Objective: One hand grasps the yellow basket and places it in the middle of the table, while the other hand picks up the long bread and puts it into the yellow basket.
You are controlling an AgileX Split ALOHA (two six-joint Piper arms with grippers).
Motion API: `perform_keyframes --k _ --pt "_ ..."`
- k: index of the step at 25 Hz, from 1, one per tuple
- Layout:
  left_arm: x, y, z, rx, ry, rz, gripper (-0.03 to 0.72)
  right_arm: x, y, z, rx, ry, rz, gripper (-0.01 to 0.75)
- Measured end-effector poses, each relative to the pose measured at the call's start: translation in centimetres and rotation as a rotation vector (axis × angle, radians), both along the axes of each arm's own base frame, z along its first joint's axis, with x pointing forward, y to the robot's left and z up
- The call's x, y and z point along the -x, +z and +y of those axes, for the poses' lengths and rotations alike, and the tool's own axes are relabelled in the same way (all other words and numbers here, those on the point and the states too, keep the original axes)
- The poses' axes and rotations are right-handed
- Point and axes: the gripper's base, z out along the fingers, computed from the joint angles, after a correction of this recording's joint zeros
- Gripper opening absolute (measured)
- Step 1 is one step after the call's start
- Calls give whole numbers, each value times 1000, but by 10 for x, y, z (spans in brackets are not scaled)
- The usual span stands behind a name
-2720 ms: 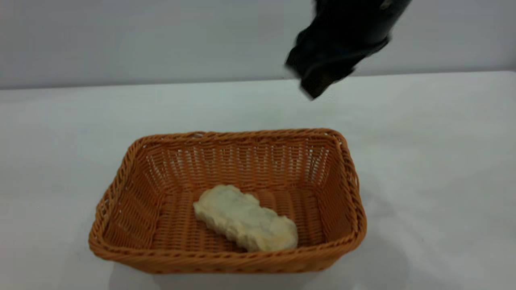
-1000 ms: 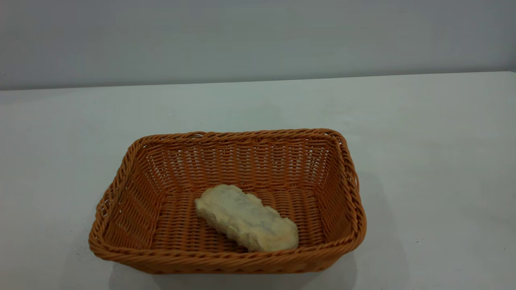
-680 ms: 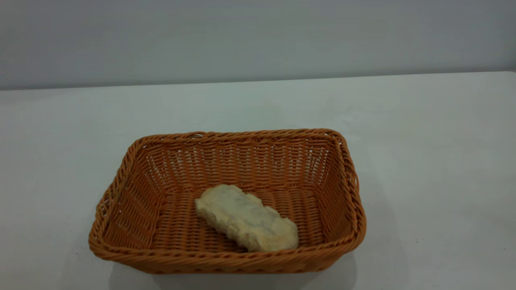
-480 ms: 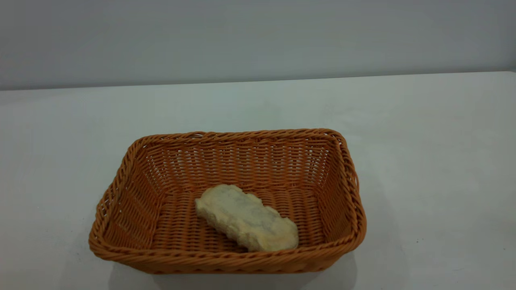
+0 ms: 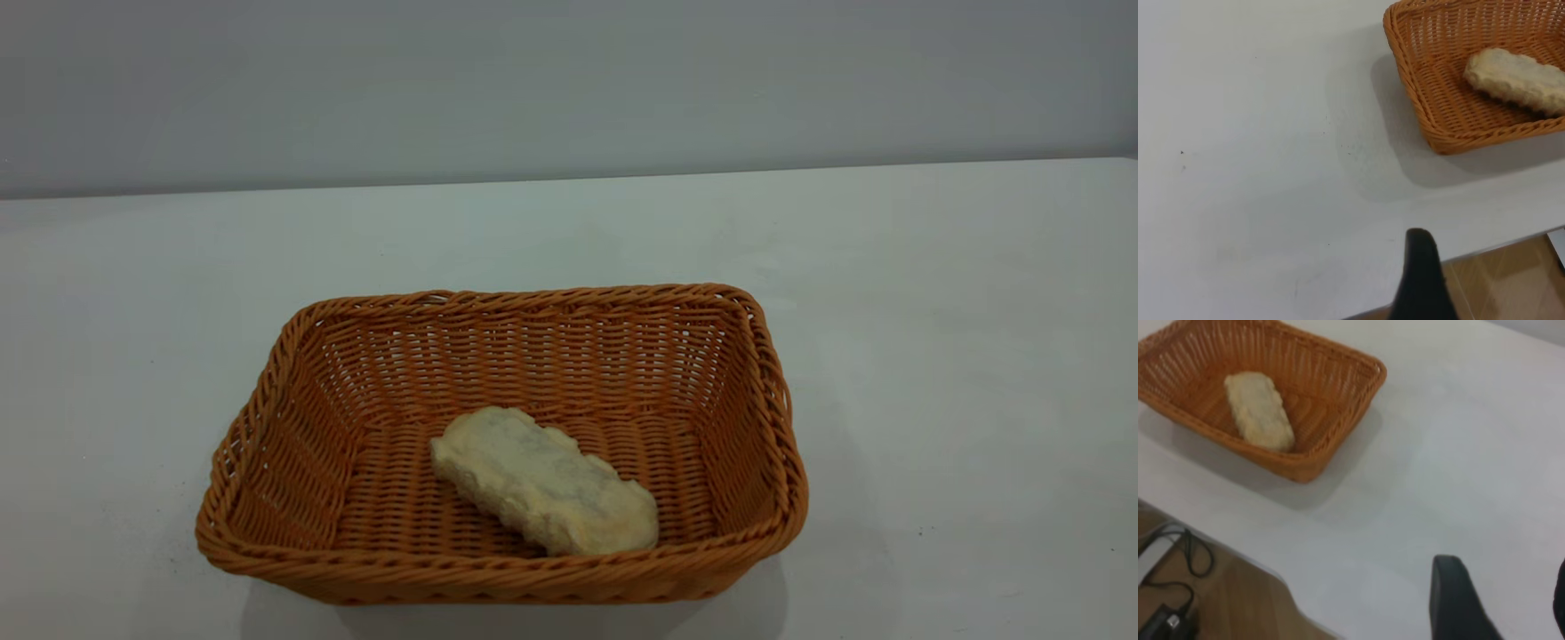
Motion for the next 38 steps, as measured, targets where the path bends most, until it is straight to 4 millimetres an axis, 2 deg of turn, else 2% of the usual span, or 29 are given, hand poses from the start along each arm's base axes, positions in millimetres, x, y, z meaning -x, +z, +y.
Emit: perform_keyframes --k 8,15,38 --pt "0 0 0 0 0 -5 594 -2 -5 0 22 -6 19 396" --pt "1 0 2 -51 -13 -19 594 -2 -5 0 23 -7 19 396" --pt "1 0 2 -55 -16 -20 594 -2 -6 0 24 -8 20 396"
